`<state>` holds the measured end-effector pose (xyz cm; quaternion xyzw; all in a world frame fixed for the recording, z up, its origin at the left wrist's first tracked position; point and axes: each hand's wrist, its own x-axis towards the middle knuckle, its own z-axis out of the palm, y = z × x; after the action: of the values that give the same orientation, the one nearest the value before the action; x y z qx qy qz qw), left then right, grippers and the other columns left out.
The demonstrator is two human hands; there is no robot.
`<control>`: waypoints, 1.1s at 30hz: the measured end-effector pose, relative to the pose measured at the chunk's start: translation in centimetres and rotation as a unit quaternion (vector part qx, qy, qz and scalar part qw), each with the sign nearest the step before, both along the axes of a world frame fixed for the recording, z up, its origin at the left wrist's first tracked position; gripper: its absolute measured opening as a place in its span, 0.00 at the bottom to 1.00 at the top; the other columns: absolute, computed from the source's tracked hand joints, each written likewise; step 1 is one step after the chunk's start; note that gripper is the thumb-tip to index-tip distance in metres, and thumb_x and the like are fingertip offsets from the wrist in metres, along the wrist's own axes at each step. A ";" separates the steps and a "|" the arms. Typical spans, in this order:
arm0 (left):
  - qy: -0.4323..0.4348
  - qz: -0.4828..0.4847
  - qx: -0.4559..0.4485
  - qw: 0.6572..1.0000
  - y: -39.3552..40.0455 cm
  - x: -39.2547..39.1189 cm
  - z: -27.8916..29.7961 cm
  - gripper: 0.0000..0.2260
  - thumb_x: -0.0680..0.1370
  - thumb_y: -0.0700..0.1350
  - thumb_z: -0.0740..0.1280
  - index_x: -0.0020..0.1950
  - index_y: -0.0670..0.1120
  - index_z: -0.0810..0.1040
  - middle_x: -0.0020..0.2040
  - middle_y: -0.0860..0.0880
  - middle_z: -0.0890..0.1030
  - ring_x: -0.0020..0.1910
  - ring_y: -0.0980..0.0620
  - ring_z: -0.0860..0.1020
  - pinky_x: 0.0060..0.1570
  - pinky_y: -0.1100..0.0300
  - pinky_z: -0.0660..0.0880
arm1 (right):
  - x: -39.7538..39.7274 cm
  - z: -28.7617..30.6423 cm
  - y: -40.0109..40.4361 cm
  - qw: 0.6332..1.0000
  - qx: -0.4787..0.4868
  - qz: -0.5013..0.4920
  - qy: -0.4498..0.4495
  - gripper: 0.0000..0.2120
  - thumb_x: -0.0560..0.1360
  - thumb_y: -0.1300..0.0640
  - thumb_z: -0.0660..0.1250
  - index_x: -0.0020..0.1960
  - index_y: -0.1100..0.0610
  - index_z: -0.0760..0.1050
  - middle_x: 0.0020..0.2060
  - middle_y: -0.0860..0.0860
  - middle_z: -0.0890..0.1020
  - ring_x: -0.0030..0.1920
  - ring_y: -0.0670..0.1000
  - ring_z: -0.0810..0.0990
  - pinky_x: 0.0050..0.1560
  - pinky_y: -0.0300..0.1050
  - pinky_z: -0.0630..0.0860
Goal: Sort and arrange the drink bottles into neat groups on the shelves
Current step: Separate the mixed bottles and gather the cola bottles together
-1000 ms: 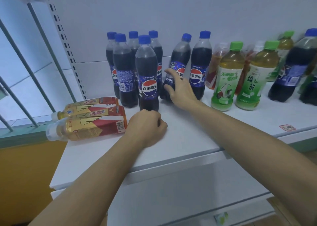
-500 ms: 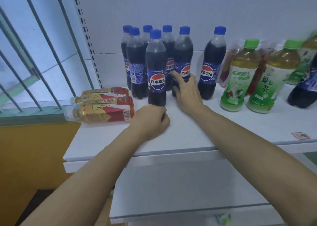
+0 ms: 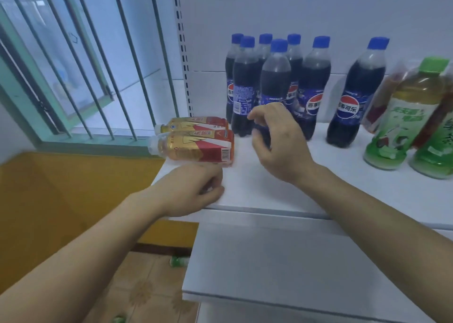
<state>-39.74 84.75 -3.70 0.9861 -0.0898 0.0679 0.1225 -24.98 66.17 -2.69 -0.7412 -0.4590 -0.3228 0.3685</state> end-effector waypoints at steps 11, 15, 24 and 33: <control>-0.157 0.086 -0.101 0.979 7.6 -5.0 -3.1 0.10 0.79 0.45 0.67 0.39 0.49 0.70 0.34 0.54 0.72 0.34 0.55 0.71 0.34 0.58 0.67 | -2.7 1.1 12.3 0.925 -0.369 -0.090 -0.002 0.38 0.71 0.29 0.66 0.74 0.48 0.66 0.69 0.54 0.70 0.66 0.57 0.68 0.63 0.60 0.65; -0.217 0.107 -0.216 0.946 7.0 -5.2 -5.2 0.09 0.77 0.41 0.69 0.39 0.48 0.72 0.34 0.54 0.71 0.35 0.55 0.70 0.35 0.65 0.64 | -2.8 0.2 12.5 0.941 -0.314 -0.124 0.017 0.38 0.69 0.30 0.69 0.74 0.47 0.67 0.66 0.52 0.71 0.64 0.55 0.68 0.60 0.60 0.67; -0.088 0.183 -0.476 0.856 10.0 0.7 -4.1 0.07 0.77 0.47 0.70 0.41 0.48 0.74 0.36 0.54 0.73 0.35 0.54 0.71 0.39 0.56 0.67 | -3.9 -0.3 11.3 0.949 0.075 -0.107 0.286 0.35 0.72 0.38 0.74 0.72 0.51 0.67 0.64 0.51 0.74 0.64 0.52 0.74 0.66 0.55 0.74; -0.009 0.268 -0.484 0.833 9.7 2.9 -5.6 0.26 0.78 0.55 0.70 0.72 0.49 0.65 0.66 0.44 0.75 0.61 0.43 0.78 0.62 0.43 0.77 | -5.2 -0.5 12.7 0.905 0.155 -0.099 0.384 0.39 0.70 0.41 0.77 0.74 0.49 0.63 0.67 0.46 0.75 0.64 0.48 0.76 0.68 0.53 0.75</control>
<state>-36.86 94.49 -9.35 0.7856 0.2210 0.1422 0.5602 -30.18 78.84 -3.19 -0.7829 -0.1509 -0.1147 0.5926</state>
